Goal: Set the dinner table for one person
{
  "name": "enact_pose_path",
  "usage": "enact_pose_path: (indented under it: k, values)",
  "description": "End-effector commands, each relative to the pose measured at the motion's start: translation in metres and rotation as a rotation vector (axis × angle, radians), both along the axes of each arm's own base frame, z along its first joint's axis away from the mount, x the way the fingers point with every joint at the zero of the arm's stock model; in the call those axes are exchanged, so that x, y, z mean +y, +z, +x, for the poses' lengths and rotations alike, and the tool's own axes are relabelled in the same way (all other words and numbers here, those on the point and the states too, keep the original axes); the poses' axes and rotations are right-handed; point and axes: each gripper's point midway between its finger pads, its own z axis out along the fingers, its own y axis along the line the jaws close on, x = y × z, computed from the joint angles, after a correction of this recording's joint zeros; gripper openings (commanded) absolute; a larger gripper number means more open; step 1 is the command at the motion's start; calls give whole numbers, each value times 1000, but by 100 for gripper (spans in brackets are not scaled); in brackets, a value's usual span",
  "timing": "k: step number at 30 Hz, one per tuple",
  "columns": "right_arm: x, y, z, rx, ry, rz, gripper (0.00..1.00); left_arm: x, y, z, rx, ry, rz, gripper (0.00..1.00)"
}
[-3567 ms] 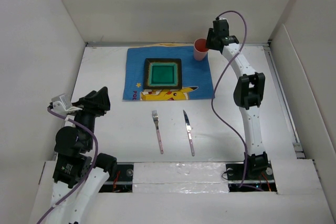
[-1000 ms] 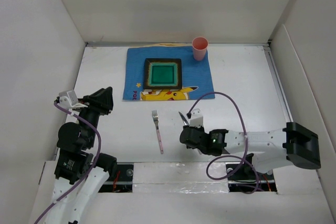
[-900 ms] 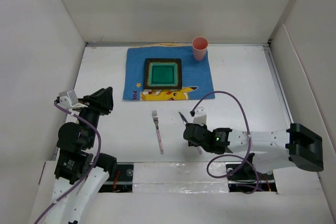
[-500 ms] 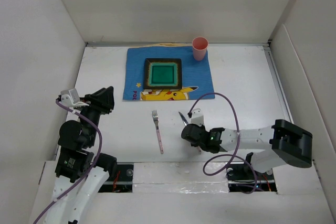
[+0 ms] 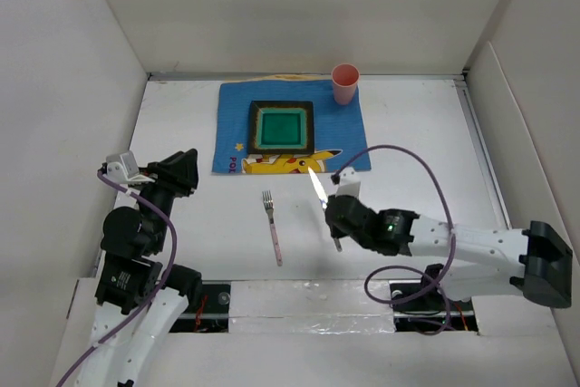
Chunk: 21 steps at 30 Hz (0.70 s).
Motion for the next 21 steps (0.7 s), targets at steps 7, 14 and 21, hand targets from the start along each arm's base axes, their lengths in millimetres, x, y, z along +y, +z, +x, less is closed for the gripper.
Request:
enact_pose_path:
  k: [7,14,21]
  values:
    - [-1,79,158,-240,-122,102,0,-8,8,6,-26,-30,3,35]
    - [-6,65,261,-251,-237,52,0,-14,2,10,2,-54,21,35]
    - [-6,30,325,-147,-267,65,0,-17,-1,13,17,-65,36,35]
